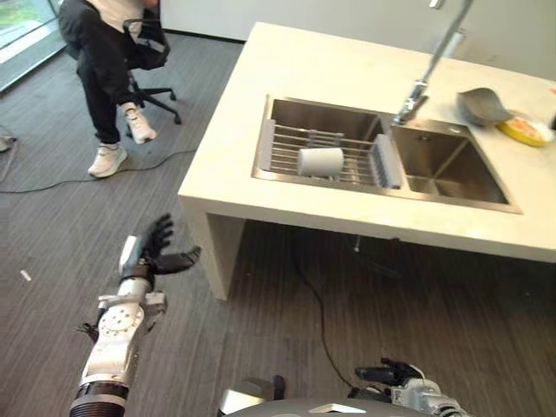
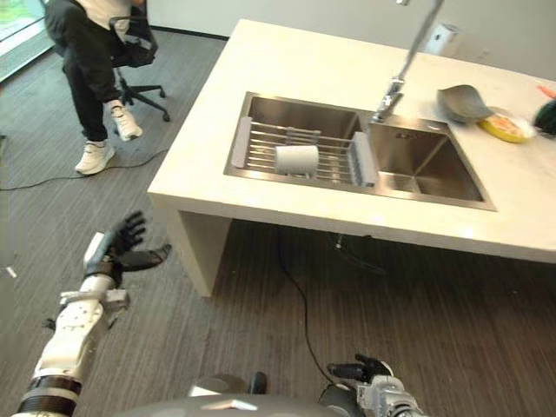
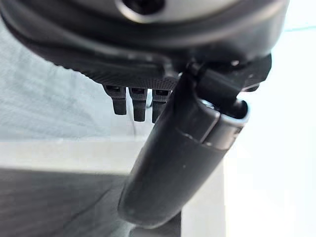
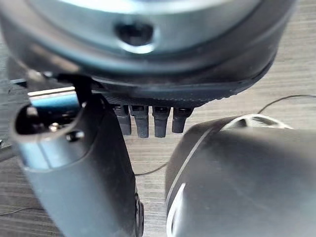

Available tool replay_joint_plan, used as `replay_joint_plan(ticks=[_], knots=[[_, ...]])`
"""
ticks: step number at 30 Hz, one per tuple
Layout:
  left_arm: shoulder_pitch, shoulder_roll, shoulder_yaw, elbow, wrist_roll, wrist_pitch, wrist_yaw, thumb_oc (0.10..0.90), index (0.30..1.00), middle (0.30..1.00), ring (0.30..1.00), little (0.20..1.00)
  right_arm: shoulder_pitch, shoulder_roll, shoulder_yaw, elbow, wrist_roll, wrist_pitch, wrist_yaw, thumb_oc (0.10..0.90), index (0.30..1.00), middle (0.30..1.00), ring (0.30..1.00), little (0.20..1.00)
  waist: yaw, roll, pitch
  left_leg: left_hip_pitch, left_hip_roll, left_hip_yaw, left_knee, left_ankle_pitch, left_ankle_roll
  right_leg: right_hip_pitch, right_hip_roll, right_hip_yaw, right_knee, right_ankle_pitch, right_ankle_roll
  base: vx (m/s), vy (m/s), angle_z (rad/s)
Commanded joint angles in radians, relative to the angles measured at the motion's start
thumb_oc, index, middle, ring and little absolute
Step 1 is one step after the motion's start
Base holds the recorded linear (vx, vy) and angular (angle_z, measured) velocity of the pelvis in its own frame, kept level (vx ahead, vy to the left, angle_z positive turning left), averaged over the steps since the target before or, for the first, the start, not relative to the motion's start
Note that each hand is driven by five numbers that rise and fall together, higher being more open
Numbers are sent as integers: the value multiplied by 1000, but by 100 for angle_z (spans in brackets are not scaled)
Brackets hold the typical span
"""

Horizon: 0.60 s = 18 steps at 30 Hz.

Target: Place the dishes in the dishwasher.

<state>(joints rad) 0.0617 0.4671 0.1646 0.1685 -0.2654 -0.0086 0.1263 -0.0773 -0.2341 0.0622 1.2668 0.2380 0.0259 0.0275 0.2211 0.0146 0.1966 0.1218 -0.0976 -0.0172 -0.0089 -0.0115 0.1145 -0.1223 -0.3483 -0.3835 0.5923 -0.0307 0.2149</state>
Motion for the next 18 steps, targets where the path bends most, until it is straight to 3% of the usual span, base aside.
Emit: replay_joint_plan(ticks=[1, 2, 3, 5, 7, 11, 12, 14, 15, 16, 18], knots=[[-83, 89, 74, -197, 99, -143, 92, 800, 900, 900, 900, 900, -3, 20, 6, 36, 35, -9, -5, 800, 900, 900, 900, 900, 37, -16, -7, -42, 79, 8, -78, 4, -111, 99, 5, -26, -273, 92, -1, 129, -197, 23], [-83, 89, 74, -197, 99, -143, 92, 800, 900, 900, 900, 900, -3, 20, 6, 36, 35, -9, -5, 800, 900, 900, 900, 900, 36, -15, -8, -43, 81, 7, -78, 4, -111, 100, 7, -28, -277, 95, -2, 301, -336, 33], [-121, 108, 79, -231, 164, -161, 145, 800, 900, 900, 900, 900, 13, 29, 1, 51, 52, -6, -9, 800, 900, 900, 900, 900, 26, -37, -10, -12, 92, -18, -78, -30, -145, 54, -23, 44, -452, 208, 35, 254, -245, 40], [-123, 110, 80, -250, 182, -165, 153, 800, 900, 900, 900, 900, 21, 34, 3, 56, 53, -5, -7, 800, 900, 900, 900, 900, 27, -39, -12, 0, 103, -14, -78, -39, -156, 51, -22, 49, -483, 249, 46, 238, -238, 39], [-144, 108, 72, -317, 217, -170, 153, 800, 900, 900, 900, 900, 41, 51, 13, 67, 42, -6, -5, 800, 900, 900, 900, 900, 34, -65, -26, -2, 128, 1, -78, -48, -190, 109, -29, -29, -575, 280, 47, 246, -342, 41], [-197, 114, 17, -332, 198, -185, 143, 800, 900, 900, 900, 900, 45, 56, 36, 69, 36, -13, -3, 800, 900, 900, 900, 900, 13, -71, -53, -13, 193, -21, -78, -39, -235, 148, 24, -55, -611, 225, 43, 174, -251, 39], [-218, 105, -18, -323, 168, -189, 128, 800, 900, 900, 900, 900, 48, 46, 54, 62, 39, -19, -4, 800, 900, 900, 900, 900, -1, -61, -73, -12, 242, -32, -78, -31, -257, 162, 67, -63, -636, 201, 28, 254, -377, -52], [-234, 105, -38, -317, 155, -190, 119, 800, 900, 900, 900, 900, 42, 39, 61, 55, 43, -22, -3, 800, 900, 900, 900, 900, -8, -51, -79, -12, 263, -40, -78, -25, -265, 168, 87, -67, -645, 190, 18, 180, -276, 10], [-265, 112, -73, -315, 146, -185, 99, 800, 900, 900, 900, 900, 24, 27, 81, 43, 52, -29, -7, 800, 900, 900, 900, 900, -19, -34, -92, -6, 310, -44, -78, -9, -285, 178, 136, -66, -669, 160, -1, 127, -210, 26], [-267, 112, -73, -313, 145, -185, 99, 800, 900, 900, 900, 900, 24, 27, 81, 43, 52, -29, -7, 800, 900, 900, 900, 900, -19, -30, -92, -6, 316, -45, -78, -10, -288, 178, 141, -67, -669, 158, -4, 215, -350, -8], [-298, 108, -117, -317, 142, -178, 73, 800, 900, 900, 900, 900, 1, 13, 102, 34, 73, -40, -16, 800, 900, 900, 900, 900, -28, -4, -96, -1, 369, -50, -62, 12, -303, 195, 202, -48, -680, 104, -34, 171, -279, -24]])
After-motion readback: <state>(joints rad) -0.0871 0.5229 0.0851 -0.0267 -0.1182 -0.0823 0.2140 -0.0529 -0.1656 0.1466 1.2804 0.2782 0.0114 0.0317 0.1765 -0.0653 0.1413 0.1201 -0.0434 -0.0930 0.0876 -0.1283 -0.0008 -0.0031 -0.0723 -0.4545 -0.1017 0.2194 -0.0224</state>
